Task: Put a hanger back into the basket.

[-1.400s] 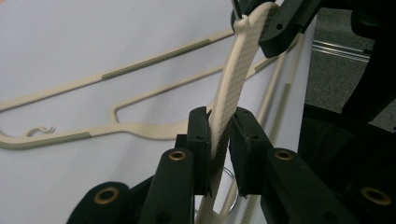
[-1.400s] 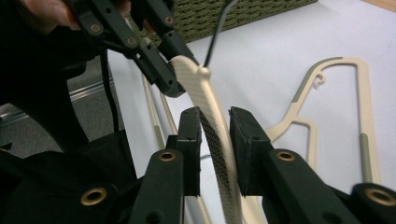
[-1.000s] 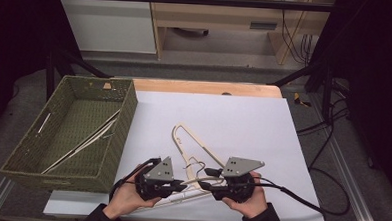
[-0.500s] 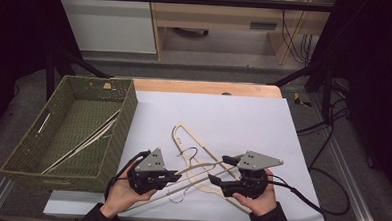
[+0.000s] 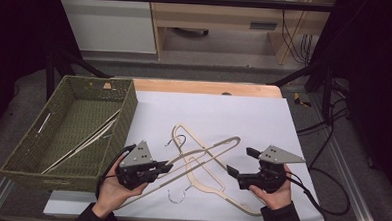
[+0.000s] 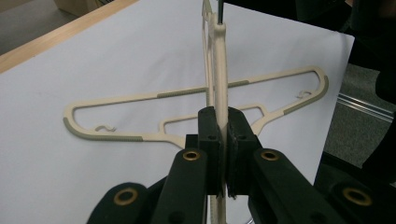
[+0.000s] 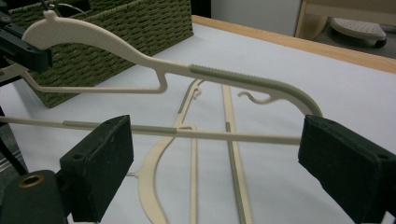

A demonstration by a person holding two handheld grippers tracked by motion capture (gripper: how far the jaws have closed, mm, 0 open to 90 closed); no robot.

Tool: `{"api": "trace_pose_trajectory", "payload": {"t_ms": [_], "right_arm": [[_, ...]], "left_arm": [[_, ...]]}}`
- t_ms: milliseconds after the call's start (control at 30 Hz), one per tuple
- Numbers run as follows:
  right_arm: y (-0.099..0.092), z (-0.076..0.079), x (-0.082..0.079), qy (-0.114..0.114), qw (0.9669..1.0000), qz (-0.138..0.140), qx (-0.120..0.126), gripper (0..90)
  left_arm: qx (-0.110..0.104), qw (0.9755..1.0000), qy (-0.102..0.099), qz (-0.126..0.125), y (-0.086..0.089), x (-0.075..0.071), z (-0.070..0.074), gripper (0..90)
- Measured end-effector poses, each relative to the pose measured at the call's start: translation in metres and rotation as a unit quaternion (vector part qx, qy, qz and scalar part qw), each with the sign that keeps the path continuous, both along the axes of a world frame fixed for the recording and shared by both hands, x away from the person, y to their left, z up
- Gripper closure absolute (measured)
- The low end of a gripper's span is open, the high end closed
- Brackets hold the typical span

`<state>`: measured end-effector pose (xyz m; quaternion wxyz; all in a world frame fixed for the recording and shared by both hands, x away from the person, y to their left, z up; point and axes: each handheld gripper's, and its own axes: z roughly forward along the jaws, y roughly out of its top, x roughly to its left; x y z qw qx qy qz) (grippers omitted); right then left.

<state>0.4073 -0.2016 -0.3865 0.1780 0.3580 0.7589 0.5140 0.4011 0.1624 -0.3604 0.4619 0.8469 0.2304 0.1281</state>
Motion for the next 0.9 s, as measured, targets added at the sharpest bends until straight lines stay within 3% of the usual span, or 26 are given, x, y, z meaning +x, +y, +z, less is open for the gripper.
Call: {"api": "trace_pose_trajectory", "payload": {"t_ms": [267,533,733,900], "right_arm": [[-0.008,0.000,0.001,0.003,0.9999,-0.012,0.008,10.6],[-0.011,0.002,-0.001,-0.002,0.9999,-0.014,0.007,10.0],[-0.013,0.004,-0.002,-0.004,0.9998,-0.020,0.009,8.5],[-0.014,0.005,-0.002,-0.009,0.9998,-0.018,0.007,6.9]], "left_arm": [[-0.017,0.9996,-0.016,0.018,0.009,-0.003,0.018,86.3],[-0.017,0.9981,-0.051,0.029,0.018,-0.005,0.054,86.3],[-0.021,0.9969,-0.067,0.036,0.031,0.003,0.080,86.3],[-0.031,0.9966,-0.064,0.043,0.048,0.013,0.093,86.3]]}}
